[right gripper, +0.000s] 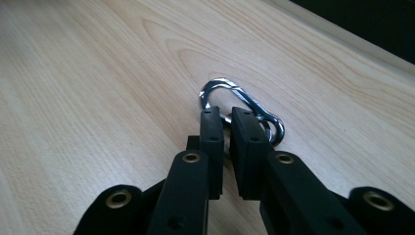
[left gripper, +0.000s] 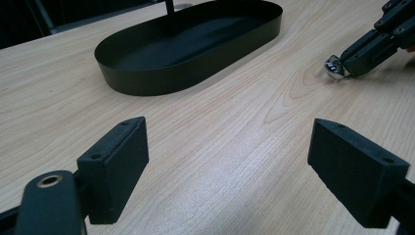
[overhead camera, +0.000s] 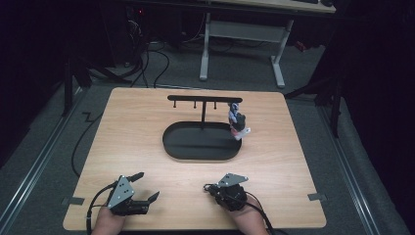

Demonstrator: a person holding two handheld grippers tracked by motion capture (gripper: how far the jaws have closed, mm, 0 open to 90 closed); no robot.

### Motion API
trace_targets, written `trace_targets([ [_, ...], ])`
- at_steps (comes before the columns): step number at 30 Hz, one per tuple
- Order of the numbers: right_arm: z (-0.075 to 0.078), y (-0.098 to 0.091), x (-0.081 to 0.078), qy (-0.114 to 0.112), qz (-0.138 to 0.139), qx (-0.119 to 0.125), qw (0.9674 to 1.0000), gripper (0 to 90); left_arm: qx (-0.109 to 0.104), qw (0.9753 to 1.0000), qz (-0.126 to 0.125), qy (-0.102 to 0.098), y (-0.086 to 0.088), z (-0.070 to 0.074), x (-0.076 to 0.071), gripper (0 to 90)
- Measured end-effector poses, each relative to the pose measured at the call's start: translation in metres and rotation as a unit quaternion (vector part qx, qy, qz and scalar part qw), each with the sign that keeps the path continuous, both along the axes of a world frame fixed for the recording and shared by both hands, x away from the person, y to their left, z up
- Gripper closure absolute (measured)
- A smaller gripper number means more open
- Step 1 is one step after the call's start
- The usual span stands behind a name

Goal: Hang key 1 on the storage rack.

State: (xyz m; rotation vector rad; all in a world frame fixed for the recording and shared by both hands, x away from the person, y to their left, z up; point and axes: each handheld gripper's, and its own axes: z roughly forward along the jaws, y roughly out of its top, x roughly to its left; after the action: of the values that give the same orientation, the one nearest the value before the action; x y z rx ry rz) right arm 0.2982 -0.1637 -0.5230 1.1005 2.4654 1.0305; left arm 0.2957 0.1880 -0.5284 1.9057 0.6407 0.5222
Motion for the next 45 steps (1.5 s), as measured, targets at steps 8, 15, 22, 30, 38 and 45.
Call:
trace_targets([
  [8, 0.0, -0.021, 0.005, -0.002, -0.02, -0.001, 0.9998, 79.1, -0.001, 1.0, -0.001, 0.0, 0.001, 0.0, 0.0, 15.9],
  [15, 0.001, -0.044, 0.006, 0.0, -0.053, 0.011, 0.9985, 80.3, -0.001, 1.0, -0.002, 0.001, 0.001, 0.0, 0.0, 15.9],
  [22, 0.01, -0.049, -0.005, -0.013, -0.074, 0.01, 0.9971, 90.0, 0.0, 1.0, -0.004, 0.003, 0.0, 0.0, 0.0, 15.8],
  [30, 0.002, -0.05, 0.002, 0.001, -0.089, -0.009, 0.996, 90.0, 0.002, 1.0, -0.004, 0.003, 0.0, 0.0, 0.0, 15.8],
  [38, 0.0, -0.05, 0.023, -0.004, -0.099, -0.02, 0.9949, 88.7, 0.003, 1.0, -0.003, 0.001, 0.0, 0.0, 0.0, 15.8],
  [45, 0.011, -0.034, 0.007, -0.011, -0.082, 0.03, 0.9961, 61.1, 0.004, 1.0, -0.005, 0.002, -0.001, 0.0, 0.001, 15.8],
])
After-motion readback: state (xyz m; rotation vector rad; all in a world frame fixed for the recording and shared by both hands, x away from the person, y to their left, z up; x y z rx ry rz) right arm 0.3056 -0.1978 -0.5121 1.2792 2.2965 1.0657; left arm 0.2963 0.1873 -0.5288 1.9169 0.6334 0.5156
